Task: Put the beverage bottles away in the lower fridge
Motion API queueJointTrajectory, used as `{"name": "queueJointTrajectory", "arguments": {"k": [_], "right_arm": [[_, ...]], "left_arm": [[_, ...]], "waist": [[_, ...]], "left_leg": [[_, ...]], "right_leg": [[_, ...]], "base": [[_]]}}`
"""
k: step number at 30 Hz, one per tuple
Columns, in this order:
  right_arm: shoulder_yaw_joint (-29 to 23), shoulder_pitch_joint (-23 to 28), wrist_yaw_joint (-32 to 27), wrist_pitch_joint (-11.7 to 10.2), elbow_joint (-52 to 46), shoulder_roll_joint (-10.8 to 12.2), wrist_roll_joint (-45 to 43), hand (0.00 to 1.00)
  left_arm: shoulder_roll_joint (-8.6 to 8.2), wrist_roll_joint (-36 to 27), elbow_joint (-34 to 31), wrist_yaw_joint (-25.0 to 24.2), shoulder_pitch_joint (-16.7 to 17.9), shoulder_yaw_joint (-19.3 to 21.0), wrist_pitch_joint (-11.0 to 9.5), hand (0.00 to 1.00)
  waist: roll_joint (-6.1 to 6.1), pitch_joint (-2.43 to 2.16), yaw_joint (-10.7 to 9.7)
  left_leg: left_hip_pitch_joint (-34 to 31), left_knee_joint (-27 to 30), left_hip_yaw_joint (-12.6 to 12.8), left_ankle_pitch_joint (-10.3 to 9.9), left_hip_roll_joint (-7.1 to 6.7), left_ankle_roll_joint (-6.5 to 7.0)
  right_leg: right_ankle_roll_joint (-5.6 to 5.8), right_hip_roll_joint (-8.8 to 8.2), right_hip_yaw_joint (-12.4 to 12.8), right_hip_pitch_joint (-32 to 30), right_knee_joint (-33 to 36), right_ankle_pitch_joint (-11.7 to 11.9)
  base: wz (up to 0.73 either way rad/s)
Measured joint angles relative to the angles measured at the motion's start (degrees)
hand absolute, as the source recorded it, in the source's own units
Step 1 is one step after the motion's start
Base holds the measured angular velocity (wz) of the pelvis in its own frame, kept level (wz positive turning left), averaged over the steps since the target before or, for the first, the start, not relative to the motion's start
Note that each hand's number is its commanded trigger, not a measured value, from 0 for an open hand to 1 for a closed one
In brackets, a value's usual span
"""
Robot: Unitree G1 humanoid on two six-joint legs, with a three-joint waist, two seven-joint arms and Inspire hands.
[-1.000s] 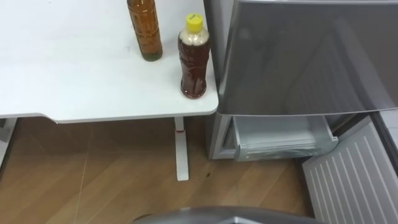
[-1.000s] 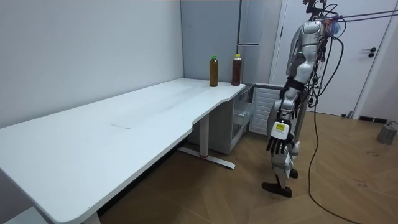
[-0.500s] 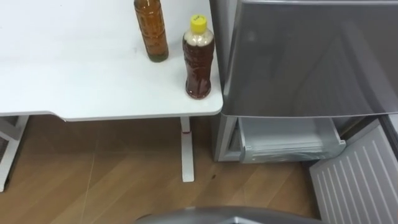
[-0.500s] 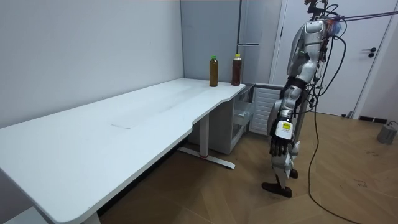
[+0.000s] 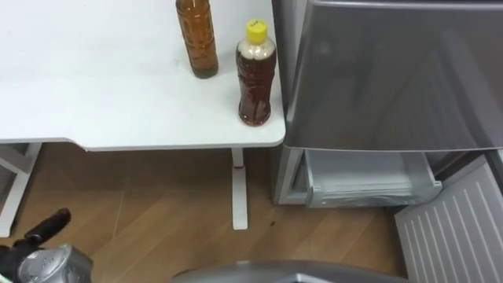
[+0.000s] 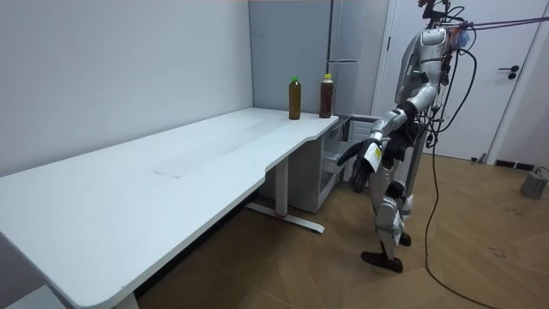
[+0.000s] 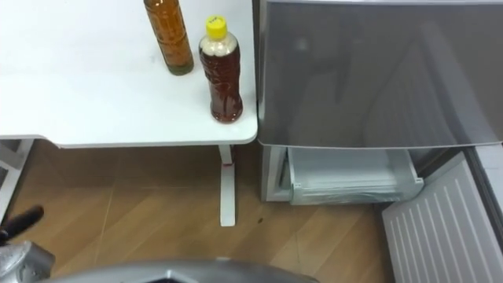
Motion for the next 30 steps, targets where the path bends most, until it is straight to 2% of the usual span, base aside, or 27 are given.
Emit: {"name": "queueJointTrajectory", "arguments": {"k": [1,3,4,5,8,11,13,15,16,18,20,23,25,27,30], "right_arm": [[0.0,0.0,-0.1,-0.1,0.0,0.0,-0.2,0.00],[0.0,0.2,-0.2,-0.1,0.0,0.0,-0.4,0.00],[0.0,0.3,-0.2,-0.1,0.0,0.0,-0.3,0.00],[0.0,0.6,-0.3,-0.2,0.0,0.0,-0.1,0.00],[0.0,0.6,-0.7,-1.2,0.4,0.1,-0.4,0.00],[-0.1,0.8,-0.6,-2.3,1.5,0.1,-0.3,0.00],[-0.1,0.5,-0.3,-2.3,1.5,0.0,-0.3,0.00],[-0.2,0.8,0.7,-2.3,1.5,0.0,-0.3,0.00],[-0.2,0.9,0.8,-2.3,1.6,0.0,-0.4,0.00],[-0.2,1.2,1.4,-2.3,1.3,0.0,-0.7,0.00],[-0.2,1.2,1.9,-2.3,1.3,0.0,-0.7,0.00],[-0.2,0.9,2.9,-2.3,2.0,-0.1,-0.9,0.00],[-0.1,0.8,3.7,-2.3,2.2,-0.1,-1.6,0.00],[-0.2,0.1,4.5,-2.0,2.2,-0.2,-2.5,0.00],[-0.2,-1.0,5.1,-2.0,2.6,-0.2,-2.8,0.00]], "left_arm": [[0.02,0.0,-1.8,1.0,0.0,0.0,-0.3,0.00],[0.26,0.2,-8.4,3.6,0.1,0.1,-2.2,0.00],[0.33,0.2,-9.8,4.2,0.1,0.1,-2.7,0.00],[0.48,0.4,-12.6,5.2,0.0,0.1,-2.9,0.00],[0.72,3.4,-18.8,5.9,0.0,0.0,-3.8,0.00],[1.58,6.5,-27.1,4.9,0.0,0.0,-3.9,0.00],[2.47,9.4,-31.6,4.0,0.0,0.0,-4.2,0.00],[3.37,11.1,-39.0,2.8,-0.2,0.1,-4.7,0.00],[3.66,11.7,-40.2,2.3,-0.3,0.2,-5.0,0.00],[4.04,14.3,-44.4,-0.2,-0.4,0.0,-5.1,0.00],[4.17,14.3,-47.3,-2.7,-0.8,-0.3,-5.1,0.00],[4.89,14.1,-48.7,-7.6,-1.9,-1.6,-5.1,0.00],[4.89,14.1,-49.3,-10.5,-3.0,-2.8,-4.9,0.00],[4.89,14.0,-50.2,-15.4,-4.8,-5.4,-4.6,0.00],[4.89,14.0,-52.4,-21.8,-5.0,-8.3,-4.4,0.00]], "waist": [[0.00,0.00,0.0],[0.01,0.01,0.1],[-0.16,0.10,0.1],[0.25,-0.09,0.0],[0.43,-0.08,-0.1],[0.11,0.08,-0.2],[0.27,0.02,-0.1],[0.06,0.16,-0.1],[-0.11,0.29,-0.3],[0.23,0.41,-0.5],[0.38,0.42,-0.6],[0.47,0.43,-1.2],[0.37,0.53,-1.9],[0.26,0.64,-2.2],[0.34,0.70,-3.5]], "left_leg": [[-0.1,0.0,-0.1,0.0,-0.01,0.00],[-0.4,0.0,-0.3,0.0,-0.04,0.00],[-0.4,-0.1,-0.3,0.0,-0.04,-0.01],[-0.4,0.0,-0.3,0.0,-0.06,-0.02],[-0.4,0.5,-0.5,0.0,-0.10,0.00],[-0.6,0.7,-1.0,0.0,-0.15,-0.01],[-0.8,0.8,-1.1,0.0,-0.17,-0.01],[-1.0,0.9,-1.4,0.0,-0.25,-0.01],[-0.9,0.9,-1.5,0.0,-0.30,0.00],[-1.2,1.1,-1.8,0.0,-0.42,0.02],[-1.8,1.6,-1.8,0.0,-0.43,0.03],[-2.2,2.0,-2.5,0.0,-0.48,0.03],[-2.6,2.3,-2.9,0.0,-0.55,0.04],[-2.8,2.6,-2.7,0.0,-0.56,0.04],[-2.7,2.6,-2.7,0.0,-0.57,0.04]], "right_leg": [[0.00,0.01,-0.1,0.0,0.0,0.0],[0.00,0.00,-0.1,-0.2,-0.1,0.0],[-0.01,0.01,-0.1,-0.2,-0.1,0.0],[-0.01,0.04,0.0,-0.1,-0.1,0.0],[-0.02,0.03,0.2,-0.2,-0.1,0.0],[-0.02,0.04,0.0,-0.1,-0.2,0.0],[-0.03,0.04,0.0,-0.2,-0.2,0.0],[-0.03,-0.01,-0.2,-0.2,-0.3,0.0],[-0.03,-0.06,-0.5,-0.1,-0.3,0.0],[-0.01,-0.18,-0.7,-0.2,-0.3,0.0],[-0.01,-0.20,-0.7,-0.5,-0.3,0.0],[-0.01,-0.16,-0.9,-0.6,-0.3,0.0],[-0.01,-0.19,-1.3,-0.7,-0.3,0.0],[-0.01,-0.23,-1.3,-0.7,-0.2,0.0],[-0.01,-0.24,-1.4,-0.8,-0.2,0.0]], "base": [[0.00],[0.00],[0.00],[0.00],[0.00],[0.05],[0.00],[0.05],[0.09],[0.06],[0.03],[0.08],[0.09],[0.00],[0.00]]}}
